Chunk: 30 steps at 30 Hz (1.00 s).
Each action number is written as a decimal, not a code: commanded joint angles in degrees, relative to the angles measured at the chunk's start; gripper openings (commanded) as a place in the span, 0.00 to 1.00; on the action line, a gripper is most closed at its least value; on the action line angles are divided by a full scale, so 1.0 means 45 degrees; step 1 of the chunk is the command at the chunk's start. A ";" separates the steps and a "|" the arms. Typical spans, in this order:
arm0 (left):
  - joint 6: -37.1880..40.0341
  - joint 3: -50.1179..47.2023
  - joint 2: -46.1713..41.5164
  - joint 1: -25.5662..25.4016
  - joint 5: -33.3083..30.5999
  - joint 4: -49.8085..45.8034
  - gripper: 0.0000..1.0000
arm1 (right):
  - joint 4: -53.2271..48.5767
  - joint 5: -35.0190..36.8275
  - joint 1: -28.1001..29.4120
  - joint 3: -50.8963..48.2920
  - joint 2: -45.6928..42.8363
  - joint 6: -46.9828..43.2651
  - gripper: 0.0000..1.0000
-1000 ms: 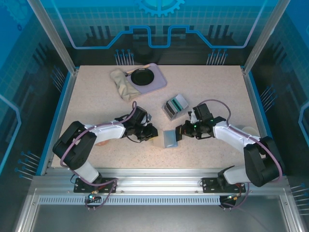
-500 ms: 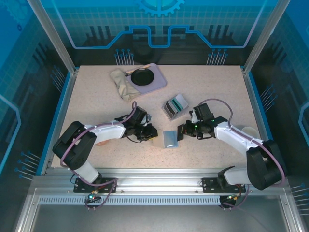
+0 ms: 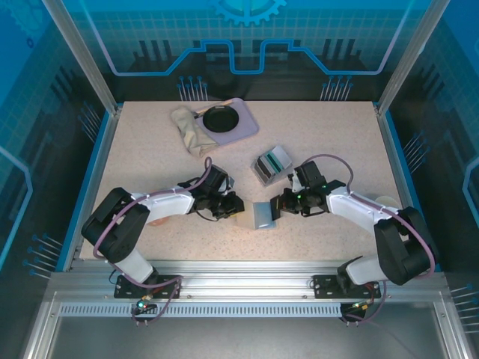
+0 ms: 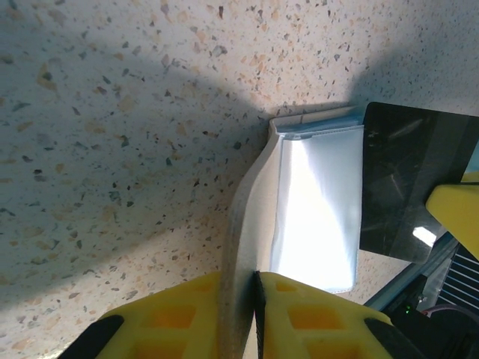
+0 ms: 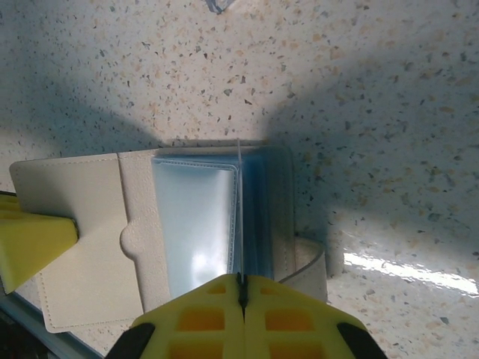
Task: Put the credit cards into the card holder
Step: Open the card holder at the bottom-center of the table.
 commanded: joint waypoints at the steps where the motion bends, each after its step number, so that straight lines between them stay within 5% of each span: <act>1: 0.0261 -0.0329 -0.0005 0.0061 -0.0220 -0.0122 0.19 | 0.0101 -0.0335 0.0251 0.0022 -0.0307 0.0008 0.01; 14: -0.1437 -0.1195 0.0496 -0.0136 -0.0037 0.2571 0.24 | 0.1940 -0.1804 0.1104 0.0442 0.1017 0.1003 0.01; 25: -0.2328 -0.2427 -0.1208 -0.0136 -0.1281 0.3249 0.62 | 0.2465 -0.1499 0.1164 0.0073 0.2058 0.1201 0.01; 30: -0.2261 -0.2549 -0.1445 -0.0150 -0.1303 0.3405 0.68 | 0.2590 -0.1692 0.1169 0.0100 0.2336 0.1205 0.01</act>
